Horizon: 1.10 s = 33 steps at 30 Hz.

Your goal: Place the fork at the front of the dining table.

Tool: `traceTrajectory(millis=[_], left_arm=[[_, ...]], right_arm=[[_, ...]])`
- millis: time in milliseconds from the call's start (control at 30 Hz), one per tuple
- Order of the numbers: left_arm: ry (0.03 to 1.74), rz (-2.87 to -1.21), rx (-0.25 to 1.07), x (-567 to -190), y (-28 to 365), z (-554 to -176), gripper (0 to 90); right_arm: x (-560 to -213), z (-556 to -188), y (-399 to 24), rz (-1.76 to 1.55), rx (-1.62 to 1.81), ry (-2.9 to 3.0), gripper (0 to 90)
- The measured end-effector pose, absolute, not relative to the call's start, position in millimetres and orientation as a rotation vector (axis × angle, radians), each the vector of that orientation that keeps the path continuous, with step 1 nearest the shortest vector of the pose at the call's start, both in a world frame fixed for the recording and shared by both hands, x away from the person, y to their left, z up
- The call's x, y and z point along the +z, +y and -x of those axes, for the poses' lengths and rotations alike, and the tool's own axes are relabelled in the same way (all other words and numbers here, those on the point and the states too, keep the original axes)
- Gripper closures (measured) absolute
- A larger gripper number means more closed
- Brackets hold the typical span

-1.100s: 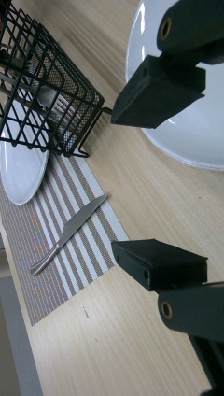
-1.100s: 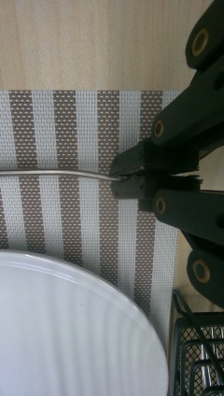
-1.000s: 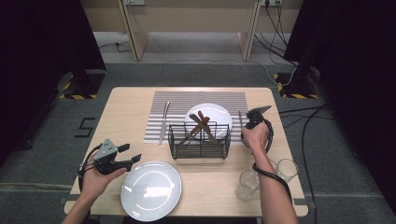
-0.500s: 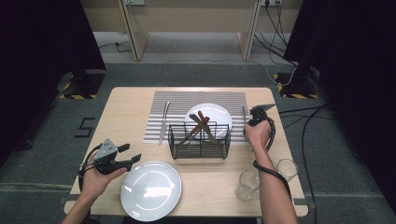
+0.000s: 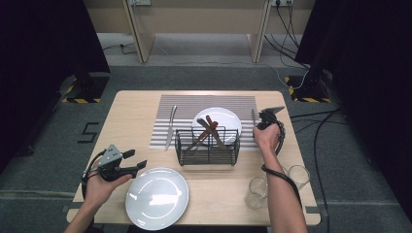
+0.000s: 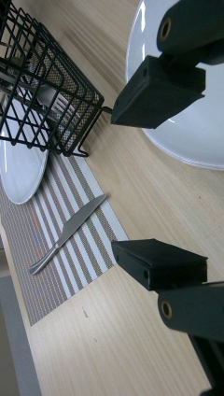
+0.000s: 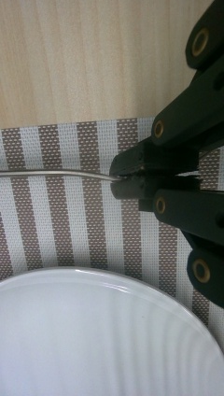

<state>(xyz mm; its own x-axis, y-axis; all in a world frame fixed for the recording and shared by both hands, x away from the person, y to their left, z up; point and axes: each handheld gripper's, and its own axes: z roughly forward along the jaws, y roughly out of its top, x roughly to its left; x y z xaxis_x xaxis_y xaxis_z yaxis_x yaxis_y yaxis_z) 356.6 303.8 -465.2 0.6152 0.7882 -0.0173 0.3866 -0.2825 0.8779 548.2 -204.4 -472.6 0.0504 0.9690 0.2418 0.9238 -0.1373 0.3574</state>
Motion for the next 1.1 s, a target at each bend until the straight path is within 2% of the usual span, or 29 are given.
traceTrajectory(millis=[1100], left_arm=[[0.935, -1.895, 0.533, -465.2, 303.8, -356.2, 32.7]], right_arm=[[-475.4, -554.0, -199.4, -2.170, 0.646, 1.996, 87.2]])
